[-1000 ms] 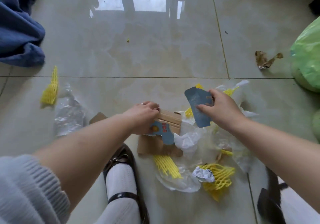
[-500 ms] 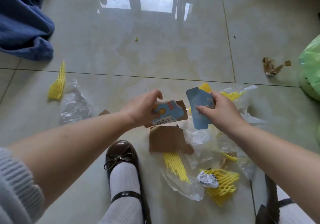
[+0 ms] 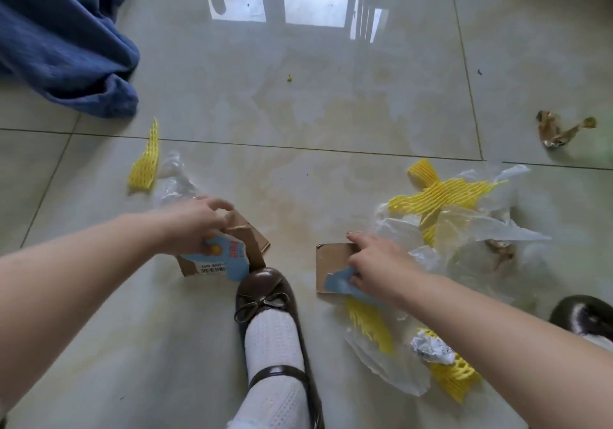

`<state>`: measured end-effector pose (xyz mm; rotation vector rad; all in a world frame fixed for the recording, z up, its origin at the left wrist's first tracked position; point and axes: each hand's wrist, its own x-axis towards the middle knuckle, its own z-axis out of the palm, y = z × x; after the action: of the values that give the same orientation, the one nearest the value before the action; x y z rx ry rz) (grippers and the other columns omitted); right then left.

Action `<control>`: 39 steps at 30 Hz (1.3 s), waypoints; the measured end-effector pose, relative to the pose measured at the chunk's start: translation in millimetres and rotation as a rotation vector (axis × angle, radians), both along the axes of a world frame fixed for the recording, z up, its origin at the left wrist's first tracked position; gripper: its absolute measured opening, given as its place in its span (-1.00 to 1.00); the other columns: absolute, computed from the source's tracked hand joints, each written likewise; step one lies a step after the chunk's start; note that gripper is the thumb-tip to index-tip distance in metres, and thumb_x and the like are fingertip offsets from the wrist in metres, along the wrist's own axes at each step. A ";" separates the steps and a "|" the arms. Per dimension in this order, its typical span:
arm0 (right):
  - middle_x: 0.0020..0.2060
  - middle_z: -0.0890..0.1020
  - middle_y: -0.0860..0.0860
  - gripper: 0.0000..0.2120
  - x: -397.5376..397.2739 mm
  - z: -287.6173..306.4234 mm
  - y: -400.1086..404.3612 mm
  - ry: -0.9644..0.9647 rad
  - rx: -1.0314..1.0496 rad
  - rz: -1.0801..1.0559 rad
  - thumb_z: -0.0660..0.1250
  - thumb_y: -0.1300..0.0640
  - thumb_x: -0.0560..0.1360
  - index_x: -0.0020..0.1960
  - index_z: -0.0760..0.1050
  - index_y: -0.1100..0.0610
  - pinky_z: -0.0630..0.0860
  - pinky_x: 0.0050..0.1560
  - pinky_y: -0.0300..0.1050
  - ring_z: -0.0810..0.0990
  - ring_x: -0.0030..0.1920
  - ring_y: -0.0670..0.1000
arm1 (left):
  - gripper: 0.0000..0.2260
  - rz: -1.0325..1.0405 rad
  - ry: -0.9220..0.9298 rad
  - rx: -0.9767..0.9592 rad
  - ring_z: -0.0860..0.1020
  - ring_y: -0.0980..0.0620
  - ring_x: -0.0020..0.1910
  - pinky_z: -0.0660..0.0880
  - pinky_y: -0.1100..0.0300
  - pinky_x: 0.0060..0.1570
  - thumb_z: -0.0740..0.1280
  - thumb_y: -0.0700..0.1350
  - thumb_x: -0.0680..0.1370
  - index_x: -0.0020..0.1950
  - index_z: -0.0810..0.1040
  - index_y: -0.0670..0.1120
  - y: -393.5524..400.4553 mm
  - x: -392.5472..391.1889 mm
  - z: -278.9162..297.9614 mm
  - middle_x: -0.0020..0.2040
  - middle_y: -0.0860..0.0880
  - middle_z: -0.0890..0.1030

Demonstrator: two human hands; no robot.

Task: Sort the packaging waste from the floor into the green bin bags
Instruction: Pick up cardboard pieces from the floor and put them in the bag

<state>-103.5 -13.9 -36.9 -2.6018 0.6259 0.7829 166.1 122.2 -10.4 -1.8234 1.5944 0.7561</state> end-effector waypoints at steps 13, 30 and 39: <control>-0.06 0.57 0.01 -0.81 1.2 18.8 -4.7 -0.417 0.006 -0.447 0.34 0.10 0.45 0.06 0.51 0.06 0.41 0.01 -0.06 0.54 -0.01 0.10 | -0.68 -0.033 0.036 -0.088 0.52 0.02 -0.05 0.55 0.19 -0.09 0.35 -0.03 0.49 0.20 0.39 -0.03 -4.9 -9.4 -19.8 0.13 0.00 0.47; 0.00 0.60 0.19 -0.79 -73.1 263.2 -89.8 -0.807 0.257 -1.090 0.28 0.11 0.31 -0.06 0.46 0.07 0.57 0.04 0.24 0.61 0.02 0.19 | -0.75 0.742 0.707 -0.743 0.63 -0.18 -0.05 0.59 -0.12 -0.05 0.34 0.01 0.42 0.07 0.57 -0.03 -107.2 -108.8 185.4 -0.02 -0.16 0.67; -0.17 0.56 0.10 -0.78 -229.3 369.5 -98.5 -1.035 0.044 -1.368 0.31 0.15 0.41 0.01 0.43 0.21 0.57 -0.01 0.07 0.58 -0.09 0.14 | -0.86 0.700 0.997 -0.829 0.57 -0.13 -0.02 0.59 0.00 -0.12 0.21 -0.24 0.56 0.06 0.46 -0.04 -202.0 -294.0 318.7 0.03 -0.15 0.58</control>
<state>-332.8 -112.4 332.6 -1.4931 1.5505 -0.8602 -128.0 -79.9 308.2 -2.9618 2.0296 1.6947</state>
